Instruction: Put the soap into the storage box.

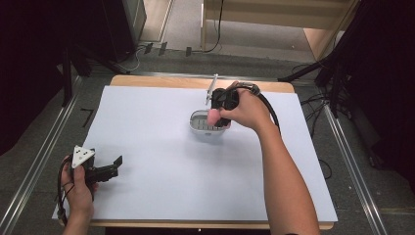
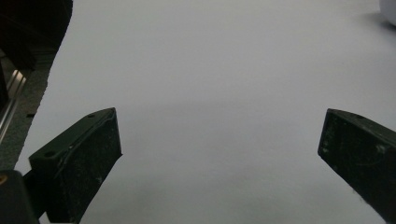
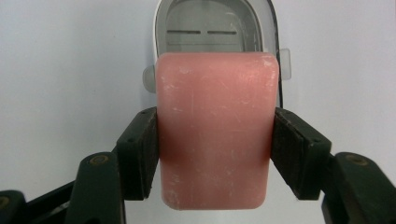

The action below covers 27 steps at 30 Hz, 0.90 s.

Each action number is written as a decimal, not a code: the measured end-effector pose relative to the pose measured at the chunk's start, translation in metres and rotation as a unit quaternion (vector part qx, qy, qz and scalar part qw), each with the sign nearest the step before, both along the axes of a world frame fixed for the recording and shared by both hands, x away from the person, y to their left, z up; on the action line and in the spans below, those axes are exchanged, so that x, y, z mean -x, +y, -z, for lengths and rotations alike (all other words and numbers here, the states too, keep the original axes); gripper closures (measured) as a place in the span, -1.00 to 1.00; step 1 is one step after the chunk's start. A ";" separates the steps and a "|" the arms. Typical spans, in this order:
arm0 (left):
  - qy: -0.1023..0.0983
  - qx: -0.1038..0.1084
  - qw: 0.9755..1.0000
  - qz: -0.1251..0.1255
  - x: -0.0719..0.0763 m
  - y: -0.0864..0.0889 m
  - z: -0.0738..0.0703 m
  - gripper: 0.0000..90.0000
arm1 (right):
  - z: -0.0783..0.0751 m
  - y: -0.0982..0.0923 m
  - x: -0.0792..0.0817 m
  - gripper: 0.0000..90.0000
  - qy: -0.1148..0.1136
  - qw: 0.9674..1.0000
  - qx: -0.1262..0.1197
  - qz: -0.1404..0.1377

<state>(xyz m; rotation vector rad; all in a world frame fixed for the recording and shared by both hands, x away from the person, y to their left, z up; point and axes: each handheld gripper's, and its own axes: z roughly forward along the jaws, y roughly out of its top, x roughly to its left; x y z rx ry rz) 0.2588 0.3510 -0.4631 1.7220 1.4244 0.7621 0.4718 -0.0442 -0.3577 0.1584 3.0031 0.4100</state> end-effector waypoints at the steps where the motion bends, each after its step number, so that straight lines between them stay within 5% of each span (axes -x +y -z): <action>1: 0.000 0.000 1.000 0.000 0.000 0.000 0.000 -1.00 | 0.000 0.001 -0.001 -0.14 -0.003 1.000 -0.004 -0.007; 27: 0.001 0.003 1.000 0.002 0.000 0.000 0.000 -1.00 | 0.009 0.030 -0.011 -0.14 0.005 0.999 0.015 -0.030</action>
